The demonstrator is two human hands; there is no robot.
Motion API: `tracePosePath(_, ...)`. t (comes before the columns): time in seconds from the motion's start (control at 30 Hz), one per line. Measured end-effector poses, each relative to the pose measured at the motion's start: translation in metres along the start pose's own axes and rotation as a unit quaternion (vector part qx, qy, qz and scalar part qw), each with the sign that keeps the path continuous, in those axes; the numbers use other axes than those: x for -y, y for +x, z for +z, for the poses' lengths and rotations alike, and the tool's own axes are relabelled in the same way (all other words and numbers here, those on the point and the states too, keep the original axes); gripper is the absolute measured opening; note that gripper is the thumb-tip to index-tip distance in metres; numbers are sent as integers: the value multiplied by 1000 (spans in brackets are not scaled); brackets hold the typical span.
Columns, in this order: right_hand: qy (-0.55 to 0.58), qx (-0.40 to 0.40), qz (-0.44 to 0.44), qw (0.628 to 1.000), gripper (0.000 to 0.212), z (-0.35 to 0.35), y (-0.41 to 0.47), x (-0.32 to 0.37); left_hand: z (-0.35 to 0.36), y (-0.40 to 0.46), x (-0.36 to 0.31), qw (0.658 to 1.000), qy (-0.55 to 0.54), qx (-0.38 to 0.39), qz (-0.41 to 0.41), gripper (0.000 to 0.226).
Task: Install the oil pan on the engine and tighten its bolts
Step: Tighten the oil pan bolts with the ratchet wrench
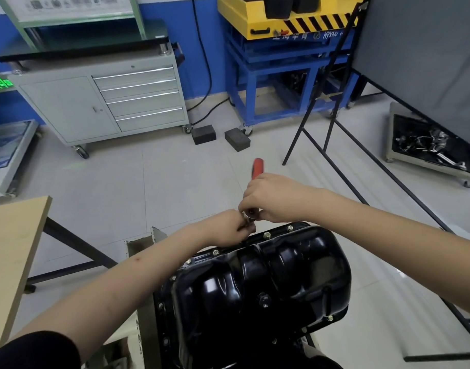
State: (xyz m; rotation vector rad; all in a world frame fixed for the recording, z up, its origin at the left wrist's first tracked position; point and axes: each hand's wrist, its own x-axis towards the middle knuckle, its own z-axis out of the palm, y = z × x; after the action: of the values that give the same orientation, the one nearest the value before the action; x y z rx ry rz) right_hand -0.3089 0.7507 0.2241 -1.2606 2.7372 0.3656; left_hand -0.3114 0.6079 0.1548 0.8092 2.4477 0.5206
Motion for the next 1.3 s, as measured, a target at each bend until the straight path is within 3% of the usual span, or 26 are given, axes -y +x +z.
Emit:
tracePosePath(0.17,21,10,97,995,46,0,-1,4,-2,-4,2,999,-10,-40,0,28)
tracePosePath(0.23,47,9,96,994,38,0,-2,4,0,-4,2,999,8,-45,1,30)
tracePosePath(0.37,20,4,5,1000,18,1,-2,1,3,-1,0,1000,15,-19,4,30)
tracePosePath(0.47,-8,-12,6,1000,21,1,-2,1,2,0,0,1000,4,-3,-5,29)
tracePosePath(0.6,24,1,93,995,47,3,-1,7,1,-4,0,999,-17,-29,-19,28)
tracePosePath(0.77,21,-8,34,999,20,4,-3,2,4,1,-2,999,-30,-22,-25,32)
tracePosePath(0.87,-4,-22,17,1000,21,5,-4,0,3,3,-2,1000,-23,-7,-16,33)
tracePosePath(1.03,50,-11,98,994,43,7,-5,2,5,-1,0,998,-17,-59,-19,30)
tracePosePath(1.17,41,-22,54,997,23,10,-6,0,7,3,-4,997,-20,-68,-10,31)
tracePosePath(1.3,-1,-36,22,999,23,11,-6,-4,2,6,-4,999,-24,-21,-4,35)
